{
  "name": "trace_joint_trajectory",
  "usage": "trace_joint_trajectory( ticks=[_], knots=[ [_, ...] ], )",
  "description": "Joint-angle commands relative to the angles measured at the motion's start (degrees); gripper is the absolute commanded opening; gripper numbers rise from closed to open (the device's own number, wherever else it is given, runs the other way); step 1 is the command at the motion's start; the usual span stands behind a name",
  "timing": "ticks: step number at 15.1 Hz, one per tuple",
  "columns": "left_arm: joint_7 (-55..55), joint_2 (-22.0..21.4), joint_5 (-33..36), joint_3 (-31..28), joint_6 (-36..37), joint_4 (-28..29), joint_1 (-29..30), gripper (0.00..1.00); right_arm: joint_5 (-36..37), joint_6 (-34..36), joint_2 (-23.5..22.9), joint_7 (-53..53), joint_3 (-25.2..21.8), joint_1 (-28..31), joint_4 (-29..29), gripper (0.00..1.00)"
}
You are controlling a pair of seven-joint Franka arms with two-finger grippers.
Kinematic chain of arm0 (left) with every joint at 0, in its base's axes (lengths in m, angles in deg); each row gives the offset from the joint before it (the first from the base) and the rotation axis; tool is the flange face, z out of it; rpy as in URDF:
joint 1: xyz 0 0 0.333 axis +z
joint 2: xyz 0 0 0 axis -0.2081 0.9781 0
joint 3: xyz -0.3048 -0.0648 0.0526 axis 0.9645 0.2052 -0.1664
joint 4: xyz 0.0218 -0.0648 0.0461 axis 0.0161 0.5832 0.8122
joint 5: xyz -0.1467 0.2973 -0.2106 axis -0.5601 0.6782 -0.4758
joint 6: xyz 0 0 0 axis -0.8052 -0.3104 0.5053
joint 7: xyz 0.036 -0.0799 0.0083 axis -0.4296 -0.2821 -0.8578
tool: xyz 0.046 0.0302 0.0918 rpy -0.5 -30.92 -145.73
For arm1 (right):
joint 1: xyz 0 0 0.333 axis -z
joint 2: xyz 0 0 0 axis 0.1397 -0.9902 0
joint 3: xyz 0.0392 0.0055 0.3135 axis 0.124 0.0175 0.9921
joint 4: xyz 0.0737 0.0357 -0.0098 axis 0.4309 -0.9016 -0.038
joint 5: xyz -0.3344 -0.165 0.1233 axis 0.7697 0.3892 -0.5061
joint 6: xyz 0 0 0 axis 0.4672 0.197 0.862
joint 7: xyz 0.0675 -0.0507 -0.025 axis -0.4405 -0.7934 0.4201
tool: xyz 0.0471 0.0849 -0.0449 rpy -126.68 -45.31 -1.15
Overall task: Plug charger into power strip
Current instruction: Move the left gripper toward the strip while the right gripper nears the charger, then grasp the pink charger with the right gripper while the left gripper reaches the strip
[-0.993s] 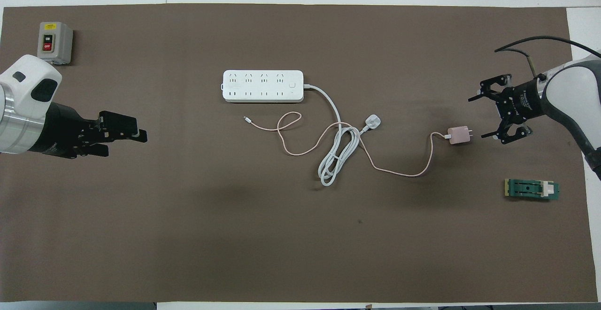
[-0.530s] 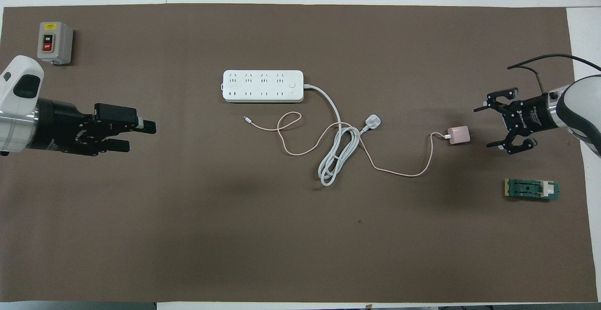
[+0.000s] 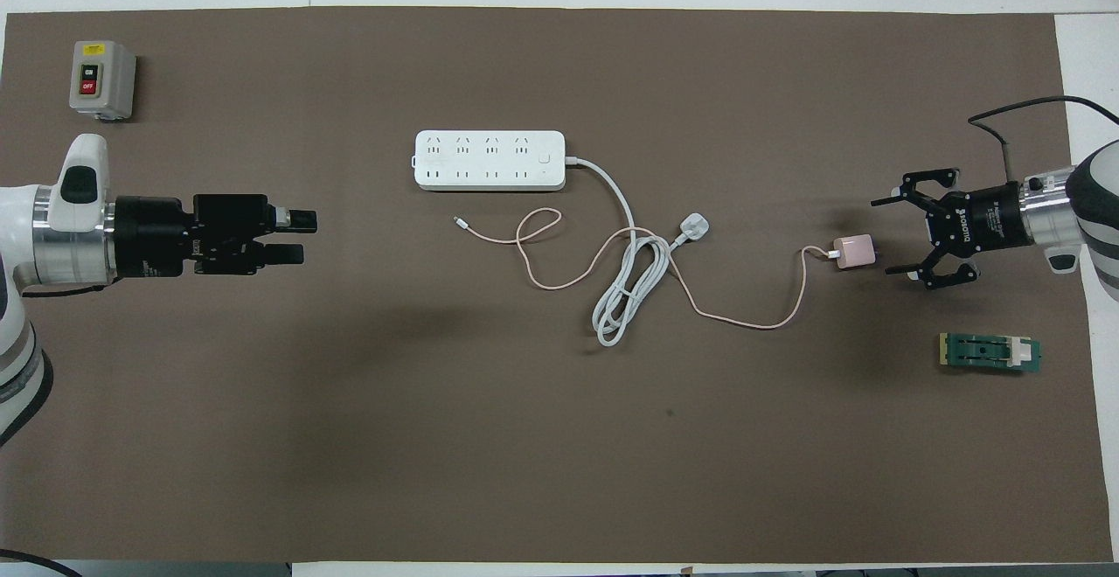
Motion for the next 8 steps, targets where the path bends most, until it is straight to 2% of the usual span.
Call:
trace_joint_trajectory(
  ticks=[1, 5, 8],
  knots=[
    [-9.09, 2.54, -4.96, 0.51, -0.37, 1.50, 0.66, 1.00, -0.93, 0.59, -0.78, -3.76, 0.12, -2.27, 0.98, 1.00],
    [-19.01, 8.25, -8.83, 0.59, 5.42, 1.69, 0.13, 1.00, 1.70, 0.68, -2.45, -5.54, 0.12, -2.72, 0.98, 1.00],
    [-23.88, 9.93, -12.33, 0.86, 6.84, 1.51, -0.22, 1.00, 2.93, 0.85, -3.86, -5.54, 0.03, -2.55, 2.47, 1.00]
  ],
)
